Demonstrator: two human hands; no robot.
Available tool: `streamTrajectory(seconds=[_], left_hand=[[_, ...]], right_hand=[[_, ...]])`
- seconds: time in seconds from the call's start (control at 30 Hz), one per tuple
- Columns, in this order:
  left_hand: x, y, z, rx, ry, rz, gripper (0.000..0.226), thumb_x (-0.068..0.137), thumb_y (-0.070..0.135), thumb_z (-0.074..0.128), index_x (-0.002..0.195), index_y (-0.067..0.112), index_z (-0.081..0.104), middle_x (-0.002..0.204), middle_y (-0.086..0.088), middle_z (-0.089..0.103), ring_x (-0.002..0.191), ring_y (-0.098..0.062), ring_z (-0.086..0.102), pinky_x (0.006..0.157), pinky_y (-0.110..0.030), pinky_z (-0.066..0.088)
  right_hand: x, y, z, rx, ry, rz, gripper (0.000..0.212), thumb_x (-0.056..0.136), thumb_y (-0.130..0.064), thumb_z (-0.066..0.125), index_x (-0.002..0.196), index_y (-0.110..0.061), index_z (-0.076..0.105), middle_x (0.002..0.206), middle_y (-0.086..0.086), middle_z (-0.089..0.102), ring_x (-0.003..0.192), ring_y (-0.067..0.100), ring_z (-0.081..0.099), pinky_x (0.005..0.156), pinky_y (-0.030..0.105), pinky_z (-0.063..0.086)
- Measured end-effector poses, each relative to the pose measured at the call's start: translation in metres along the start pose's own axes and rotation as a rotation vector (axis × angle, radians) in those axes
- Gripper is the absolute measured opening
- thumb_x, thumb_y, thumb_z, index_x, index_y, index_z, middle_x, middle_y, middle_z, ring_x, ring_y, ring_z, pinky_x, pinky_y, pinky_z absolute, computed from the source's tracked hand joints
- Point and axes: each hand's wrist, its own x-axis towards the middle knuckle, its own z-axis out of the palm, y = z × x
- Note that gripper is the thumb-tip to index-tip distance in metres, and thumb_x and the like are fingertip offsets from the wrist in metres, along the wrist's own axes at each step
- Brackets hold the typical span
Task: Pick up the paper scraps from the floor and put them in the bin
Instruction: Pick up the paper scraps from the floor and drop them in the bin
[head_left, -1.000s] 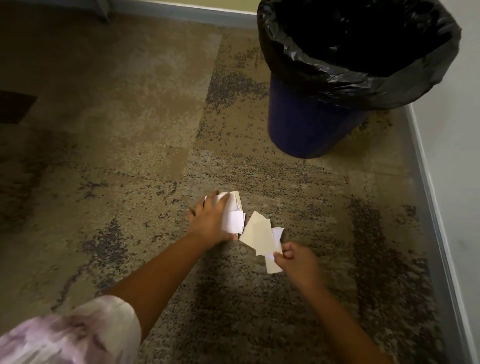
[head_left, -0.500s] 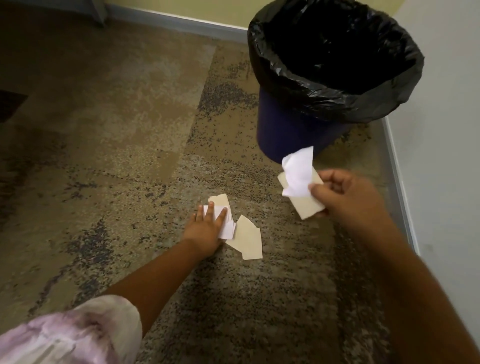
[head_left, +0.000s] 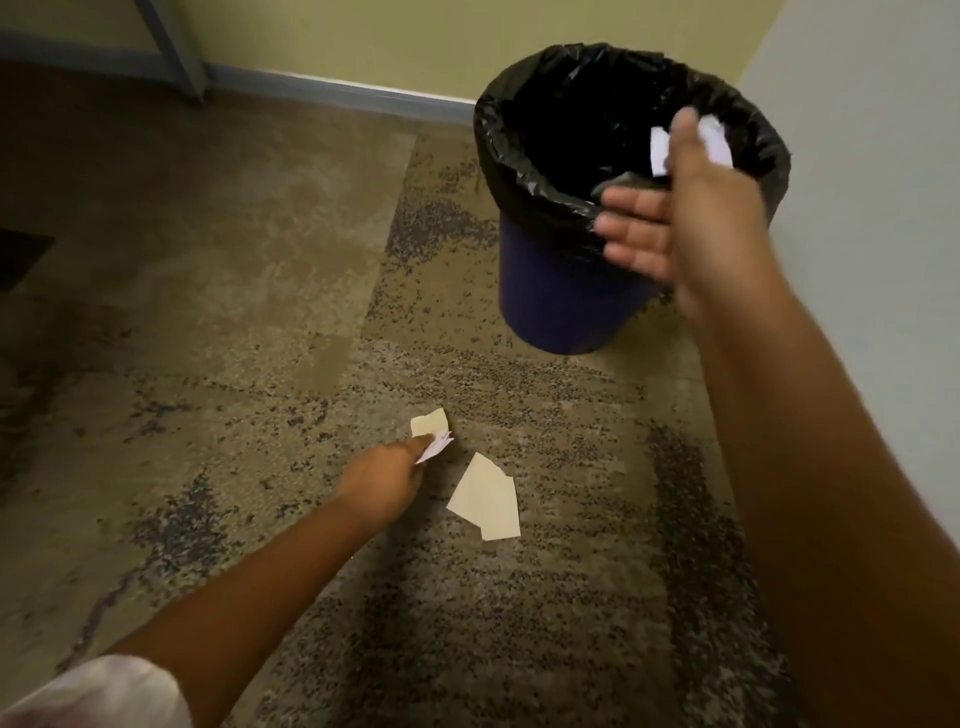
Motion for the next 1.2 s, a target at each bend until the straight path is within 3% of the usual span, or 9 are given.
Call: streamTrajectory(seconds=[0.13,0.23,0.37,0.47,0.6,0.8,0.93,1.1,1.2], left_hand=[[0.002,-0.003,0.001,-0.140,0.039,-0.038,0.043,0.100,0.036,0.027,0.142,0.026,0.036,0.113,-0.017,0.066,0.099,-0.032,0.063,0.073,-0.033,0.046],[0.001,-0.005,-0.020,-0.206,0.229,-0.045,0.038,0.100,0.030,0.033,0.134,0.021,0.048,0.087,-0.018,0.068,0.074,-0.032,0.063,0.057,-0.030,0.038],[-0.001,0.007,-0.083,-0.347,0.528,-0.008,0.035,0.100,0.029,0.036,0.118,0.010,0.059,0.059,-0.005,0.054,0.047,-0.022,0.048,0.045,-0.029,0.038],[-0.005,0.034,-0.145,-0.677,0.777,0.140,0.037,0.099,0.034,0.037,0.118,0.010,0.058,0.077,-0.012,0.064,0.064,-0.030,0.063,0.059,-0.048,0.057],[0.008,0.084,-0.215,-0.777,0.977,0.361,0.026,0.098,0.034,0.038,0.105,0.016,0.055,0.069,0.005,0.050,0.071,-0.033,0.063,0.061,-0.053,0.055],[0.074,0.136,-0.256,-0.974,0.722,0.268,0.015,0.099,0.022,0.040,0.103,0.009,0.045,0.073,0.004,0.041,0.074,-0.020,0.052,0.074,-0.039,0.059],[0.094,0.147,-0.259,-0.960,0.365,0.216,0.040,0.101,0.022,0.036,0.130,-0.004,0.043,0.118,-0.012,0.057,0.112,-0.023,0.053,0.082,-0.016,0.049],[0.097,0.114,-0.236,-0.760,0.721,0.178,0.029,0.093,0.036,0.050,0.105,0.011,0.052,0.105,-0.004,0.059,0.101,-0.016,0.056,0.085,-0.026,0.047],[0.092,0.074,-0.196,-0.650,0.827,0.030,0.021,0.093,0.028,0.049,0.108,0.013,0.053,0.109,-0.002,0.056,0.101,-0.014,0.051,0.090,-0.027,0.047]], right_hand=[[-0.036,0.078,0.003,-0.337,-0.070,0.010,0.031,0.094,-0.044,0.044,0.112,-0.020,0.052,0.087,-0.001,0.067,0.055,0.010,0.061,0.046,0.020,0.050],[-0.064,0.160,-0.004,-0.717,-0.189,0.122,0.042,0.092,-0.044,0.048,0.127,-0.021,0.048,0.110,0.000,0.065,0.088,0.016,0.066,0.073,0.031,0.054],[-0.103,0.256,-0.024,-1.269,-0.484,0.216,0.065,0.093,-0.037,0.050,0.148,-0.021,0.018,0.159,0.008,0.002,0.140,0.028,0.028,0.103,0.037,0.041],[-0.126,0.292,-0.028,-1.364,-0.573,0.223,0.077,0.094,-0.034,0.049,0.150,-0.022,-0.002,0.157,0.005,-0.020,0.146,0.028,-0.009,0.117,0.040,0.023],[-0.127,0.299,-0.028,-1.389,-0.567,0.216,0.079,0.094,-0.037,0.048,0.149,-0.021,-0.007,0.157,0.005,-0.020,0.145,0.027,-0.016,0.120,0.040,0.011],[-0.126,0.301,-0.025,-1.417,-0.572,0.250,0.083,0.094,-0.038,0.048,0.148,-0.021,-0.013,0.156,0.005,-0.023,0.145,0.027,-0.017,0.119,0.042,0.010],[-0.126,0.304,-0.028,-1.430,-0.583,0.251,0.083,0.095,-0.038,0.046,0.148,-0.020,-0.015,0.155,0.005,-0.024,0.144,0.026,-0.018,0.119,0.043,0.011],[-0.126,0.303,-0.027,-1.391,-0.553,0.229,0.082,0.093,-0.034,0.051,0.149,-0.024,-0.008,0.157,0.003,-0.019,0.146,0.026,-0.014,0.118,0.043,0.012],[-0.119,0.296,-0.025,-1.371,-0.530,0.179,0.073,0.091,-0.034,0.055,0.148,-0.021,0.012,0.157,0.004,0.010,0.145,0.027,0.012,0.111,0.039,0.033]])
